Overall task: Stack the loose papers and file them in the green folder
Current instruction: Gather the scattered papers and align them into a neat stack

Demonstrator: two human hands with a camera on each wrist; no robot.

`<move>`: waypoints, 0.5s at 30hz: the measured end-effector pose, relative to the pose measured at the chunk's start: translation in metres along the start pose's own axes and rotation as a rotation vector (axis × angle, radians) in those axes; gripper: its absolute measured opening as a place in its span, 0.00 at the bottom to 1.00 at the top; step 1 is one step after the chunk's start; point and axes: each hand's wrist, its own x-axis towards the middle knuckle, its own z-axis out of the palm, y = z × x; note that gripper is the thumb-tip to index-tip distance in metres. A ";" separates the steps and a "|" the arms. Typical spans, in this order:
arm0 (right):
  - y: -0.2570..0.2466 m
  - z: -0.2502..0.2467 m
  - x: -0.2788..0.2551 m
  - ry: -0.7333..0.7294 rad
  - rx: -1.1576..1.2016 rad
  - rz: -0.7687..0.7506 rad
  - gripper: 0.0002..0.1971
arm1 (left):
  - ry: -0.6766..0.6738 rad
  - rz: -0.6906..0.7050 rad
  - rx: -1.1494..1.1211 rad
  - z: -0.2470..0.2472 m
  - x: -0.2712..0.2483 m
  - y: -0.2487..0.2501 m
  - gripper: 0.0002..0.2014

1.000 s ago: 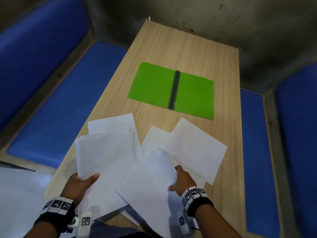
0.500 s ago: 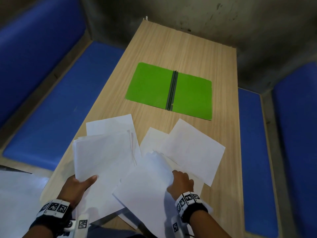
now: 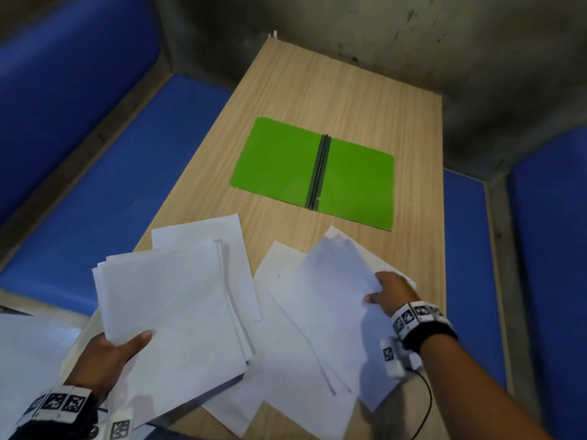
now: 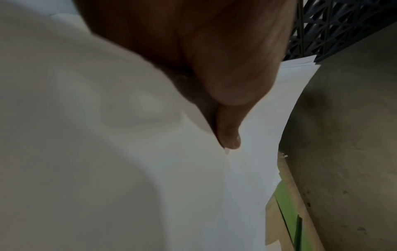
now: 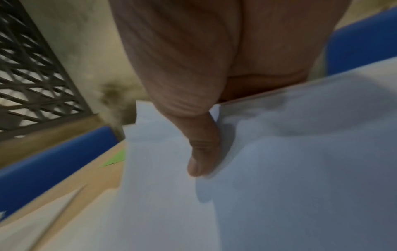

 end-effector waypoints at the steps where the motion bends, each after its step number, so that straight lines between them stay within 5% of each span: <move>1: 0.004 -0.008 0.010 0.035 0.000 0.010 0.17 | 0.009 -0.007 0.016 -0.001 0.001 -0.001 0.14; 5: 0.013 -0.022 0.046 0.121 0.004 0.059 0.18 | 0.014 -0.031 0.029 -0.002 0.004 -0.003 0.16; 9: 0.017 -0.010 0.070 0.003 -0.135 0.098 0.44 | 0.031 -0.005 -0.005 0.004 0.000 0.000 0.13; 12: 0.007 -0.005 0.074 -0.008 -0.314 0.108 0.37 | 0.039 -0.013 0.000 0.005 0.002 -0.004 0.14; 15: 0.005 -0.005 0.078 -0.024 -0.239 0.111 0.33 | 0.046 -0.054 0.029 0.002 0.010 -0.014 0.14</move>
